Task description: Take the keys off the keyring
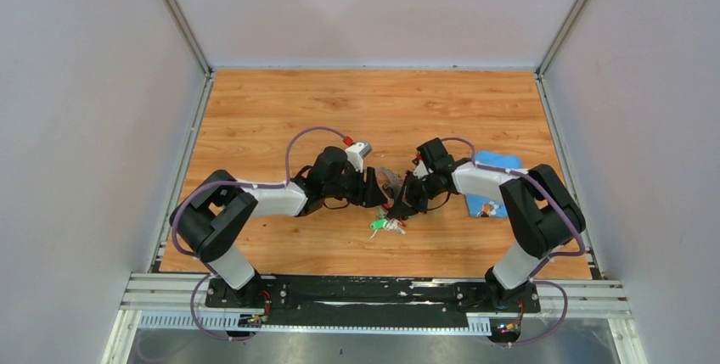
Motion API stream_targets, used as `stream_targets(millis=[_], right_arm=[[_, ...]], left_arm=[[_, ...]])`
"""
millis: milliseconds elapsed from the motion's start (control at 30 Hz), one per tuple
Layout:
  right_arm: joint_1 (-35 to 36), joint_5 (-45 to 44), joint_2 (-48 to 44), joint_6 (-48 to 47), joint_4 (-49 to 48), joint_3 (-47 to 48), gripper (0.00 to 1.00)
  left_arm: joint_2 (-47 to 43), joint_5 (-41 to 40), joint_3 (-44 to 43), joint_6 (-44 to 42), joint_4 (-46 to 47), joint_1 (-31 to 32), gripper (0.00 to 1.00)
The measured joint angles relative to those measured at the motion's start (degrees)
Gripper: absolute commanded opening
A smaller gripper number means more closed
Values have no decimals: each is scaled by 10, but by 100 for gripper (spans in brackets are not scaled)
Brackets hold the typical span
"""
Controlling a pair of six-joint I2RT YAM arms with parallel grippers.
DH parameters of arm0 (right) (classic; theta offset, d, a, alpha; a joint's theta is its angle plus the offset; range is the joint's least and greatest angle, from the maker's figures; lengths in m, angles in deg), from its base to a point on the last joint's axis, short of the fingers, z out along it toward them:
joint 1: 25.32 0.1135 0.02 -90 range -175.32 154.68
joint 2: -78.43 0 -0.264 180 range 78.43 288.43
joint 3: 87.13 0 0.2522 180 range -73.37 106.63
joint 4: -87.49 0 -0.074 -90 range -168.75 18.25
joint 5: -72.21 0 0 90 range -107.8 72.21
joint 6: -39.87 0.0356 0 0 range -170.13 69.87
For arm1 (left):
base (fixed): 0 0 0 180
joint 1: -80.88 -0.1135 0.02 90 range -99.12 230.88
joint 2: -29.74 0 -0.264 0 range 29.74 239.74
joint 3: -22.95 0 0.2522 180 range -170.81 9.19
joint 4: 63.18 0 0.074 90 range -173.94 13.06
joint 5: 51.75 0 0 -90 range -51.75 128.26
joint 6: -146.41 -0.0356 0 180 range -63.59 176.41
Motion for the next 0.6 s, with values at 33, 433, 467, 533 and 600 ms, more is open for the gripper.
stream_targets(millis=[33,433,467,533,600], right_arm=[[-2,4,0,1,0,0,1],[-12,35,-12,38,-2,15,1],[-12,36,-17,43,-2,17,1],[-12,39,-25,51,-2,23,1],[-12,42,-30,60,-3,29,1]], left_arm=[[-7,0,4,-1,0,-2,54],[-125,-11,63,-24,-10,-7,41],[-135,-11,69,-25,-10,-7,40],[-155,-12,80,-29,-12,-5,39],[-174,-18,92,-35,-12,-1,39]])
